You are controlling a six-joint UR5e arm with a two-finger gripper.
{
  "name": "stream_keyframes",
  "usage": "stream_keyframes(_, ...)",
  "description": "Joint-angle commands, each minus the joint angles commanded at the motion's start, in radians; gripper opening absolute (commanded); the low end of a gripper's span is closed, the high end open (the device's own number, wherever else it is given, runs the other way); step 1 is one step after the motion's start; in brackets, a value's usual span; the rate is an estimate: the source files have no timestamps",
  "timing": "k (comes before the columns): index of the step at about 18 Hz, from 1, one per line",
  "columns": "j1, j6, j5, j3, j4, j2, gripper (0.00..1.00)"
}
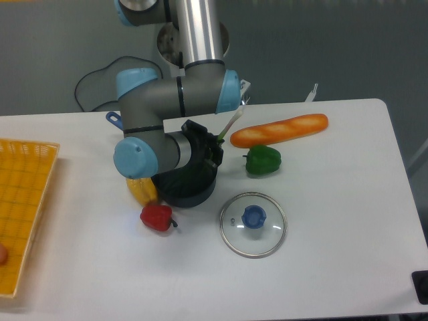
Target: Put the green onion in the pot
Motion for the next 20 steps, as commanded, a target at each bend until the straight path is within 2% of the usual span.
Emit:
stream_keyframes(11,-0.015,-0.034,0.000,0.006,-0.002,-0.018,0.08)
stream_keyframes(13,-0.015,-0.035,0.000,0.005,0.000,-0.021,0.12)
stream_keyframes(15,-0.015,-0.029,0.003,0.003,0.000,-0.023,0.28)
stream_keyframes(17,-0.015,-0.028,0.003,0.000,0.000,-0.021,0.54)
stream_keyframes(19,-0.015,-0.029,0.011,0.000,0.000,-0.023,0.64)
stream_keyframes(20,-0.015,-0.029,0.011,0.000,0.002,-0.025,0.78)
